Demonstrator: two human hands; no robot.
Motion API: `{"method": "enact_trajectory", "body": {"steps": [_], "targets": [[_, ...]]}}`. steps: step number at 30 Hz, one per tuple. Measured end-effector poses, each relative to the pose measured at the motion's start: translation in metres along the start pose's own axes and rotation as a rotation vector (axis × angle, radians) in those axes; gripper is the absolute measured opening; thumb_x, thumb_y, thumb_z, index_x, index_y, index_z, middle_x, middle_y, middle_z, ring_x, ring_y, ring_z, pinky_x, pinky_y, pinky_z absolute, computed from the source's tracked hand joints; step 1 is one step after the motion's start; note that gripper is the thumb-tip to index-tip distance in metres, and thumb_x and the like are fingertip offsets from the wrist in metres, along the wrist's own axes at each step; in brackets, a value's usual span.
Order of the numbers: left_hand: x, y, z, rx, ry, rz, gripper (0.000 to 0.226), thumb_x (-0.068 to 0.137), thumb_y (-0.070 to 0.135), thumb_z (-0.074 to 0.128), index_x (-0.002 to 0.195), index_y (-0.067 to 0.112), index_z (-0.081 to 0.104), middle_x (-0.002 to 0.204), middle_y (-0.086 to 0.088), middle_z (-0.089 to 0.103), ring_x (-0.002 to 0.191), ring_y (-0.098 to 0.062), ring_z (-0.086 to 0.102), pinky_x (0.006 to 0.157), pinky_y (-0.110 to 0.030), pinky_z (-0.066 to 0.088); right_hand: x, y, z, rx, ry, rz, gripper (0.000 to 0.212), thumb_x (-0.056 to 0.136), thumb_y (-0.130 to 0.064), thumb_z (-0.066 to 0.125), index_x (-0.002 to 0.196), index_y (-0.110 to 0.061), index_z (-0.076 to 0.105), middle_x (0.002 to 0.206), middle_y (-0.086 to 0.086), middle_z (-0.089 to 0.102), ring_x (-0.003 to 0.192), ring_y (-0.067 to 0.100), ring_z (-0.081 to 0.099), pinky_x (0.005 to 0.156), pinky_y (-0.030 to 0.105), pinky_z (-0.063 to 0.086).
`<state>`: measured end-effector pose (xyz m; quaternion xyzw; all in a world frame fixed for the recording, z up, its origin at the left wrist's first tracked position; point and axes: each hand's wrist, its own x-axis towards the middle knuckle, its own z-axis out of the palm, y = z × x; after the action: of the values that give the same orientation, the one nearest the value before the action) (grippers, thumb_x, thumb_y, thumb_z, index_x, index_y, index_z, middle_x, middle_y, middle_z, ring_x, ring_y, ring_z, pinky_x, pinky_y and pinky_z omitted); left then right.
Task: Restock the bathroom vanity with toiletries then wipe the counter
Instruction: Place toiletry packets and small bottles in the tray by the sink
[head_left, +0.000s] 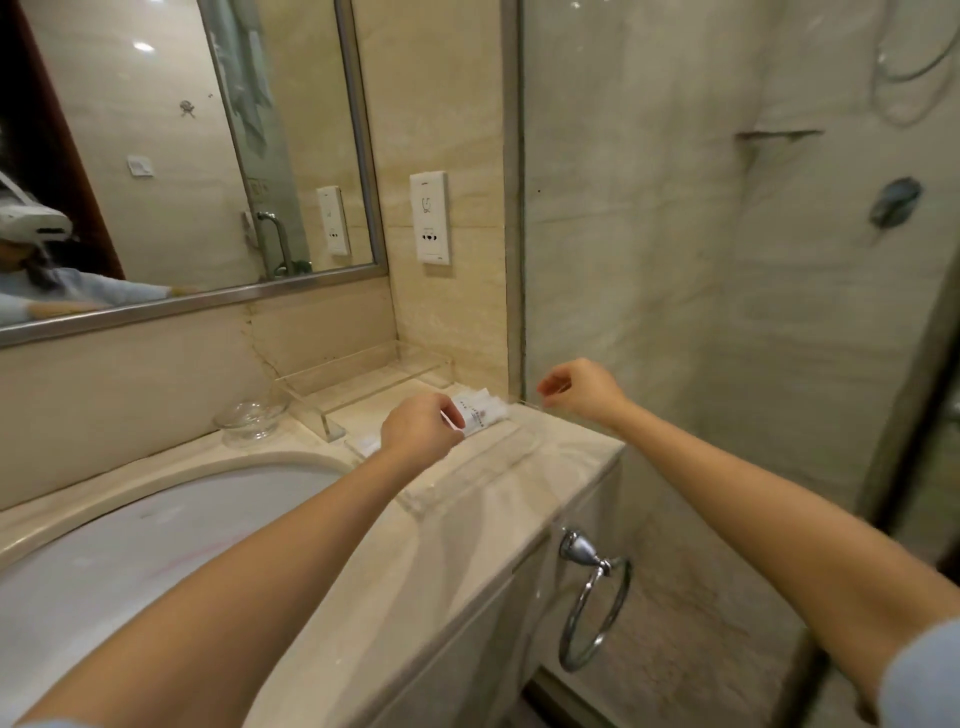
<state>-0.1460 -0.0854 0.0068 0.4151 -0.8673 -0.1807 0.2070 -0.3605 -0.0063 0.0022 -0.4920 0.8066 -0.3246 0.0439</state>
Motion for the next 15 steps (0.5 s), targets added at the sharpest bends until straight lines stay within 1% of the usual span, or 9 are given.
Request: {"method": "enact_trajectory", "body": {"steps": [2, 4, 5, 7, 9, 11, 15], "targets": [[-0.020, 0.024, 0.009, -0.021, -0.016, 0.067, 0.007, 0.079, 0.022, 0.067, 0.083, 0.028, 0.066, 0.081, 0.008, 0.066, 0.080, -0.013, 0.061, 0.065, -0.025, 0.042, -0.025, 0.012, -0.020, -0.013, 0.014, 0.013, 0.020, 0.079, -0.014, 0.072, 0.099, -0.011, 0.074, 0.097, 0.006, 0.073, 0.094, 0.018, 0.066, 0.072, 0.018, 0.041], [-0.041, 0.051, 0.025, -0.037, -0.060, 0.125, 0.008, 0.078, 0.022, 0.068, 0.084, 0.027, 0.067, 0.082, 0.007, 0.066, 0.083, -0.014, 0.063, 0.066, -0.024, 0.042, -0.058, 0.026, -0.036, -0.023, 0.018, 0.035, 0.021, 0.080, -0.014, 0.072, 0.100, -0.009, 0.074, 0.100, 0.009, 0.073, 0.091, 0.016, 0.066, 0.067, 0.016, 0.041], [-0.052, 0.064, 0.036, -0.047, -0.094, 0.151, 0.008, 0.077, 0.022, 0.069, 0.084, 0.026, 0.067, 0.083, 0.005, 0.068, 0.083, -0.014, 0.064, 0.065, -0.024, 0.042, -0.076, 0.035, -0.043, -0.024, 0.027, 0.052, 0.020, 0.080, -0.016, 0.072, 0.099, -0.010, 0.074, 0.100, 0.009, 0.073, 0.088, 0.013, 0.064, 0.068, 0.018, 0.043], [-0.075, 0.087, 0.060, -0.066, -0.170, 0.199, 0.008, 0.076, 0.022, 0.069, 0.083, 0.026, 0.067, 0.087, 0.003, 0.070, 0.084, -0.015, 0.065, 0.065, -0.024, 0.042, -0.114, 0.055, -0.055, -0.040, 0.051, 0.102, 0.018, 0.080, -0.024, 0.072, 0.096, -0.017, 0.075, 0.097, 0.005, 0.074, 0.087, 0.013, 0.065, 0.075, 0.024, 0.049], [-0.100, 0.108, 0.090, -0.065, -0.260, 0.258, 0.011, 0.076, 0.023, 0.068, 0.087, 0.024, 0.070, 0.090, 0.003, 0.072, 0.088, -0.014, 0.066, 0.071, -0.025, 0.046, -0.154, 0.078, -0.062, -0.063, 0.035, 0.158, 0.017, 0.082, -0.030, 0.070, 0.094, -0.020, 0.075, 0.093, 0.001, 0.074, 0.087, 0.015, 0.066, 0.078, 0.030, 0.051], [-0.126, 0.123, 0.125, -0.049, -0.362, 0.320, 0.015, 0.077, 0.025, 0.068, 0.092, 0.022, 0.070, 0.094, 0.004, 0.072, 0.093, -0.014, 0.066, 0.077, -0.026, 0.049, -0.197, 0.104, -0.065, -0.116, -0.025, 0.218, 0.018, 0.084, -0.034, 0.067, 0.093, -0.020, 0.074, 0.092, -0.001, 0.073, 0.086, 0.014, 0.066, 0.077, 0.031, 0.052], [-0.179, 0.139, 0.199, 0.007, -0.541, 0.383, 0.024, 0.079, 0.026, 0.067, 0.102, 0.022, 0.069, 0.105, 0.001, 0.070, 0.101, -0.017, 0.064, 0.081, -0.025, 0.048, -0.276, 0.165, -0.054, -0.164, -0.114, 0.379, 0.022, 0.085, -0.036, 0.067, 0.100, -0.020, 0.073, 0.098, -0.003, 0.071, 0.091, 0.012, 0.065, 0.081, 0.030, 0.052]]}}
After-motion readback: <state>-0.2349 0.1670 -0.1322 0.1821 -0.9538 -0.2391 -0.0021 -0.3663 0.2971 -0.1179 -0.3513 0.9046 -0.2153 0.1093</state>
